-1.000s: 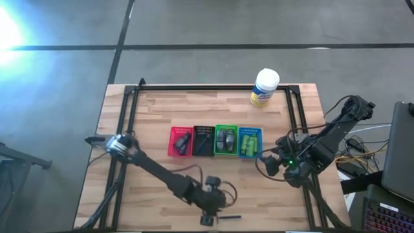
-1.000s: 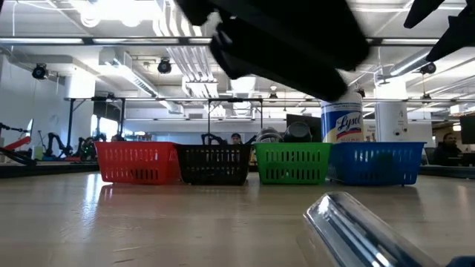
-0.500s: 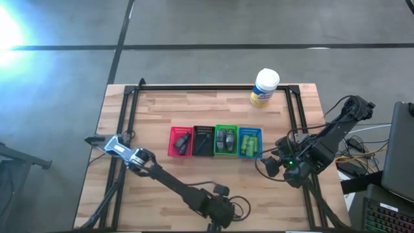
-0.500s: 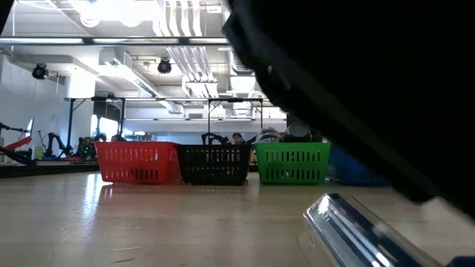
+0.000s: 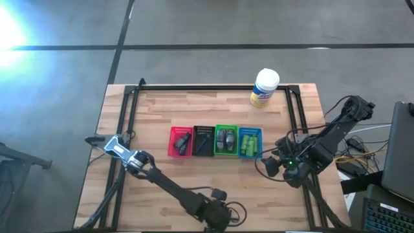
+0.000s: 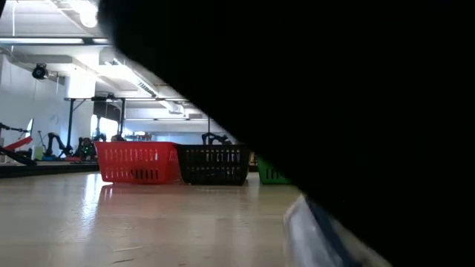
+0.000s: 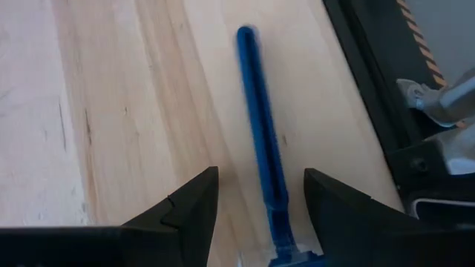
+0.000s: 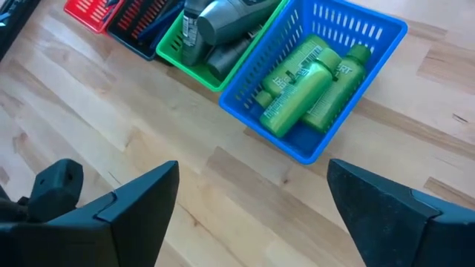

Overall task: Pick & Place Travel size toiletries
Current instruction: Put the blue razor into the black basket

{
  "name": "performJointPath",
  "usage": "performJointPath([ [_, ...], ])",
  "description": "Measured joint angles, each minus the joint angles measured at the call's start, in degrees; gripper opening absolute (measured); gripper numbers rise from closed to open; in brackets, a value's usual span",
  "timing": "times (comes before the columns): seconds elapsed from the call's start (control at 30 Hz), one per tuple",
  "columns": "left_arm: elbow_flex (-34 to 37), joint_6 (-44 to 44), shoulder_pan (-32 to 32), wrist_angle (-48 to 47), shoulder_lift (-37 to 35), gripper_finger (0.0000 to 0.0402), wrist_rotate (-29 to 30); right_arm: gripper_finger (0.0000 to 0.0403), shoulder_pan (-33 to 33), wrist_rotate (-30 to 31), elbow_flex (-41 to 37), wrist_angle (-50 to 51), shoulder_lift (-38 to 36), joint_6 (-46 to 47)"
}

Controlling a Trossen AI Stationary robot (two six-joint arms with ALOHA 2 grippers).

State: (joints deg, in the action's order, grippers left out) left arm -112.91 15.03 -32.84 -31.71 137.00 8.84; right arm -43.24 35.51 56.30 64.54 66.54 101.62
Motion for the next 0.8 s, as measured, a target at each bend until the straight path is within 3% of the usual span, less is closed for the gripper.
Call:
performJointPath([
  [0.23,2.2,-1.3,0.0,0.8,-0.3,0.0163,0.9,0.0356,0.0,0.0,-0.2,0.0,0.0,0.4],
  [0.53,2.3,-5.1,1.2,-0.8,-0.5,0.0027,1.7,0.0337,0.0,0.0,-0.2,0.0,0.0,0.4],
  [0.8,2.7,-0.4,4.2,-10.9,-3.5,0.0028,5.7,0.0305,0.0,-1.1,-0.2,0.0,0.0,0.4],
])
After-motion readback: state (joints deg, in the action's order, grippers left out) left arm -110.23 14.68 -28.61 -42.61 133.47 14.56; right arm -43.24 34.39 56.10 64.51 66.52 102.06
